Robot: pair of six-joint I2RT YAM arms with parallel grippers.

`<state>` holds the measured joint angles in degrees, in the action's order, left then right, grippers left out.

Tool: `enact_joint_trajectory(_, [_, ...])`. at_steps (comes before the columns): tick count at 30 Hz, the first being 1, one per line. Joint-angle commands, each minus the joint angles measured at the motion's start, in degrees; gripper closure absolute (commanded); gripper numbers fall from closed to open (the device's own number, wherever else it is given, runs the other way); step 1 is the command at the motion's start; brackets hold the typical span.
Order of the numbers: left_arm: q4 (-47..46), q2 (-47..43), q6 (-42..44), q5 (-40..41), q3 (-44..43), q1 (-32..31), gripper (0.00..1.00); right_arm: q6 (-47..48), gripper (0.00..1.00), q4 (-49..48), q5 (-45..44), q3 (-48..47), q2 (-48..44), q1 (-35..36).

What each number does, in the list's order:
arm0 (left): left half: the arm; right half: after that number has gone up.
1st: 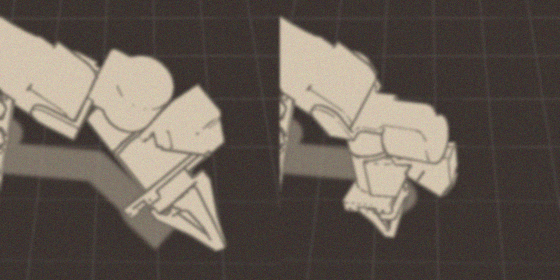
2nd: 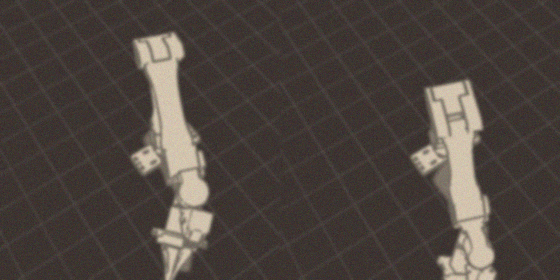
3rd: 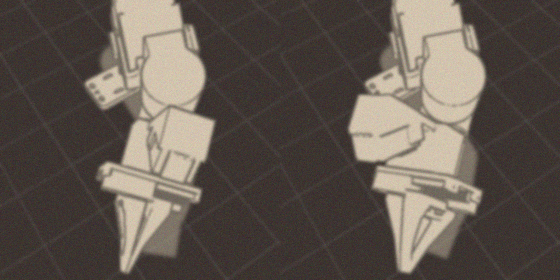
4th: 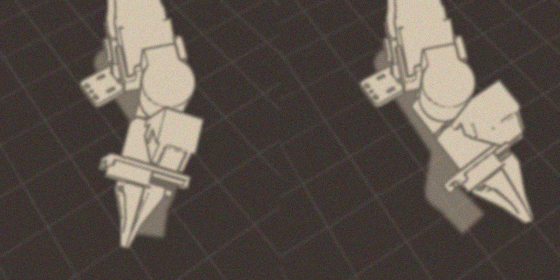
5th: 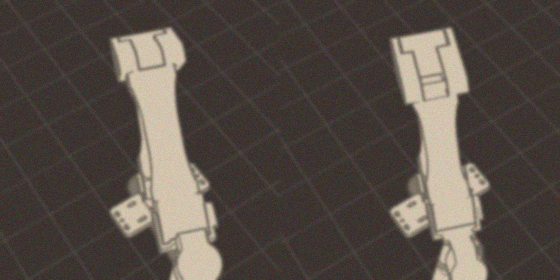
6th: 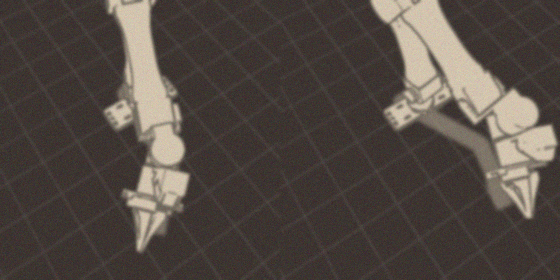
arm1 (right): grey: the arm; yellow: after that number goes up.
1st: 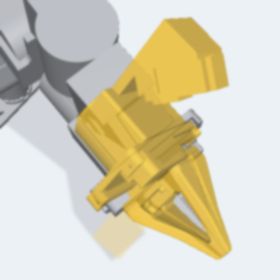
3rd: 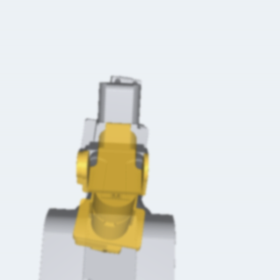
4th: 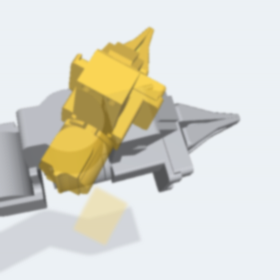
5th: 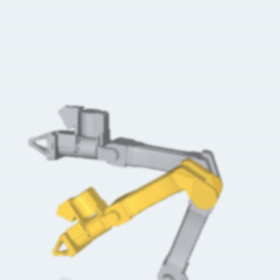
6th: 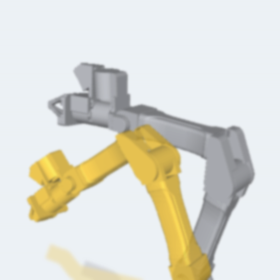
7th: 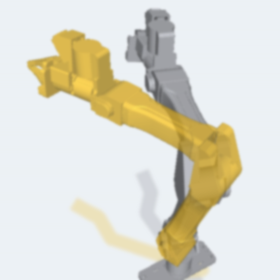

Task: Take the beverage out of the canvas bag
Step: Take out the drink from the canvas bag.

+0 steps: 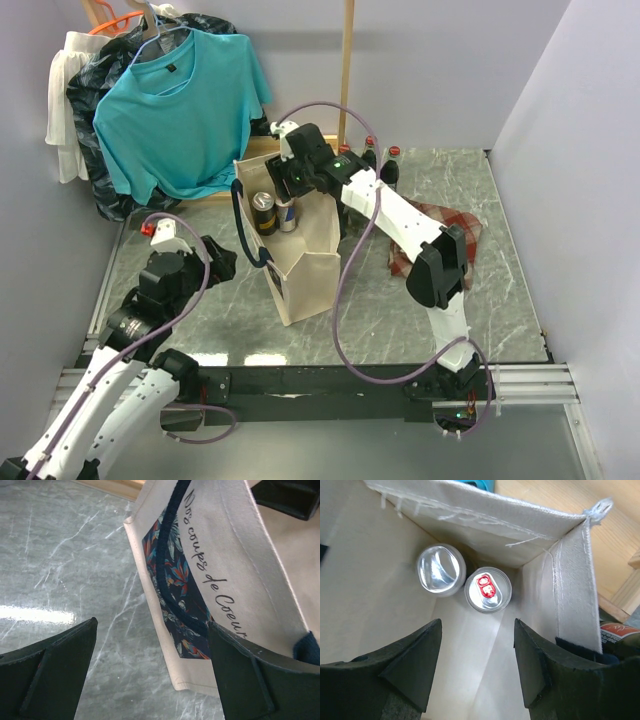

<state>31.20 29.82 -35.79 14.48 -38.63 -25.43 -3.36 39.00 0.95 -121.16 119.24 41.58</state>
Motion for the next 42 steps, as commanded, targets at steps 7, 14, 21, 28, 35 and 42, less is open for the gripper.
enact_joint_trajectory(7, [0.62, 0.07, -1.39, 3.27, -1.89, -1.28, 0.04, 5.37, 0.33, 2.48, 2.64, -2.06, 3.89, -2.29])
enact_joint_trajectory(14, [1.49, -1.61, -2.79, 7.14, -1.89, -3.31, 0.04, 5.55, 0.31, 2.66, 5.1, -4.87, 6.88, -3.88])
enact_joint_trajectory(21, [1.58, 1.29, -2.27, 6.44, -2.15, -4.19, 0.04, 4.94, 0.28, 2.22, 6.87, -4.78, 7.5, -4.14])
enact_joint_trajectory(28, [1.49, 1.55, -2.27, 6.61, -2.15, -4.36, 0.04, 5.64, 0.23, 3.1, 9.59, -5.05, 7.23, -3.97])
enact_joint_trajectory(35, [1.49, 1.9, -2.44, 6.79, -2.06, -4.36, 0.04, 6.69, 0.22, 4.94, 10.3, -5.66, 7.59, -3.7])
enact_joint_trajectory(42, [1.76, 2.52, -2.35, 6.7, -2.32, -4.45, 0.04, 7.66, 0.21, 5.12, 11.0, -4.69, 8.37, -3.44])
